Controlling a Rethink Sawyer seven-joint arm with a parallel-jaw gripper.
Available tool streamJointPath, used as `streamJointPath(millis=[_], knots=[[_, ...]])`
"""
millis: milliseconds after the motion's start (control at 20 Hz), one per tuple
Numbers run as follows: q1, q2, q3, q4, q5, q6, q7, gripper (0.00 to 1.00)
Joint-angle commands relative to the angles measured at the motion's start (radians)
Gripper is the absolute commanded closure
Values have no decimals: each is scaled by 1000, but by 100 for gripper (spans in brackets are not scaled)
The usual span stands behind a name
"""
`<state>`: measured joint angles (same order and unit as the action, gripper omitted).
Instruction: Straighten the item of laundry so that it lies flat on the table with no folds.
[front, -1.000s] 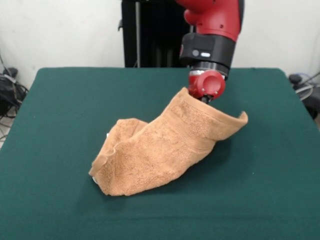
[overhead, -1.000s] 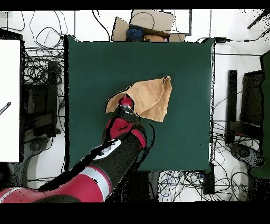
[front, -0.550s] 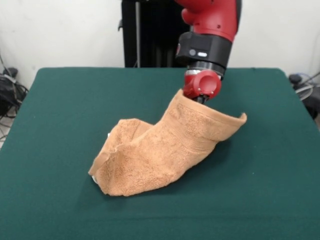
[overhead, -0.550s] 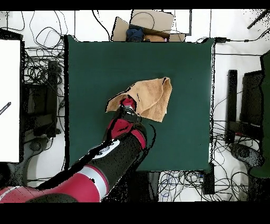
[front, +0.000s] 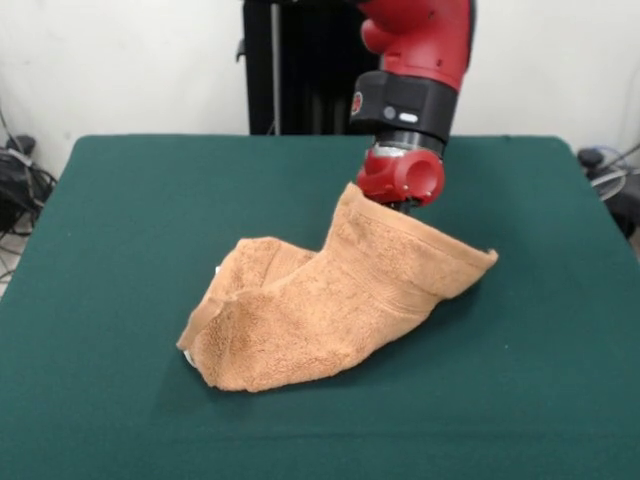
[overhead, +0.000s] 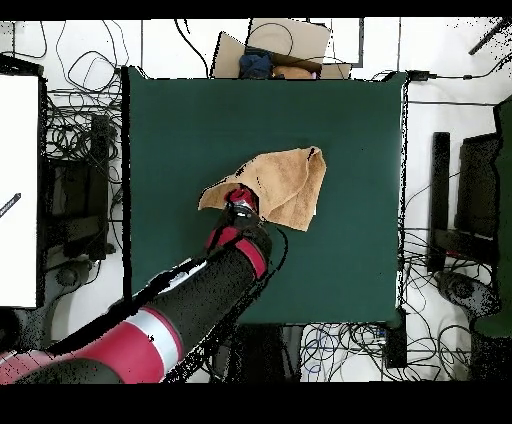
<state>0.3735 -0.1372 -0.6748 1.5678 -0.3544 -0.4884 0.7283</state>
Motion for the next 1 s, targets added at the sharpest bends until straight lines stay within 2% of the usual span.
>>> streamJointPath(millis=[50, 350, 600, 700, 850, 1000], knots=[[35, 72, 1, -175, -156, 192, -31, 0], [46, 102, -44, -243, -248, 237, 2, 0], [47, 134, -113, -276, -238, 206, 50, 0], [44, 132, -115, -296, -268, 231, 50, 0], [50, 161, -158, -325, -262, 248, 47, 0], [25, 118, -106, -349, -291, 296, 77, 0]])
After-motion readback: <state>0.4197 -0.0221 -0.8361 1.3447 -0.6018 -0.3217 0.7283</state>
